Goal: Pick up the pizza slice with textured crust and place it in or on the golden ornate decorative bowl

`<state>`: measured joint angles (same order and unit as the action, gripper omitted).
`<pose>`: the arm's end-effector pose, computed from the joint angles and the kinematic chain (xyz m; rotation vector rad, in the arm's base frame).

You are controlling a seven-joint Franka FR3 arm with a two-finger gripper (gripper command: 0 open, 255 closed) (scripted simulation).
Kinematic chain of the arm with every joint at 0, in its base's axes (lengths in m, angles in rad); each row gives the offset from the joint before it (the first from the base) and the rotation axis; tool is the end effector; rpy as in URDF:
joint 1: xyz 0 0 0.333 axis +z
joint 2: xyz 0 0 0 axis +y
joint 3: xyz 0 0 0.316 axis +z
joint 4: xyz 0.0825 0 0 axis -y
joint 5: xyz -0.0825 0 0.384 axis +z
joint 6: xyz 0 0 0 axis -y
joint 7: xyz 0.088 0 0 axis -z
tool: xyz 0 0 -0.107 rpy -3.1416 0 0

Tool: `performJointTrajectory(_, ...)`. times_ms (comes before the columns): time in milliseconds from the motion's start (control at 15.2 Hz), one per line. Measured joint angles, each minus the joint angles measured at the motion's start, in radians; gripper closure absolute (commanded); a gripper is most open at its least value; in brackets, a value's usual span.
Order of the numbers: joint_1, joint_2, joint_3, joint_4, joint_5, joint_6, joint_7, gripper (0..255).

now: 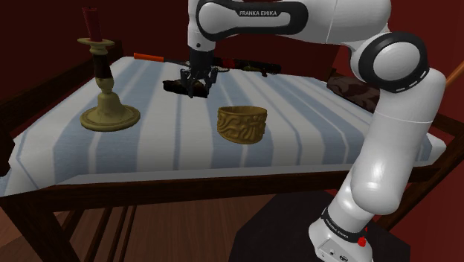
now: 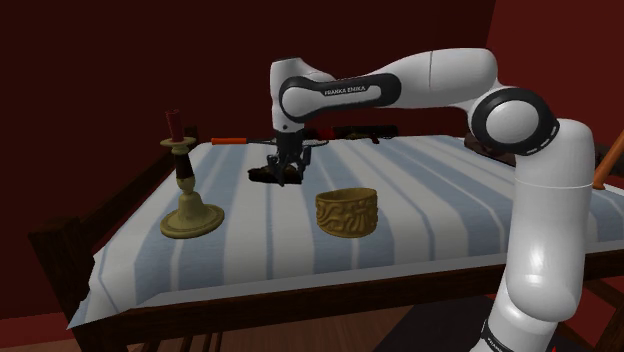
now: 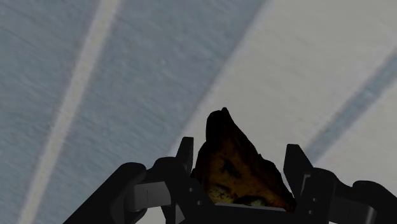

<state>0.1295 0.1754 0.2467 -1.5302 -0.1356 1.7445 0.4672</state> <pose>0.5845 0.2050 0.5597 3.0717 -0.1154 0.1198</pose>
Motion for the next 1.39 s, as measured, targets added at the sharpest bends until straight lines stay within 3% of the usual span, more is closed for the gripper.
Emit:
performJointTrajectory(660,0.01,0.031,0.003,0.179,-0.006,-0.149,-0.009,255)
performJointTrajectory(1386,0.036,0.115,0.007,0.448,-0.031,-0.335,-0.016,255)
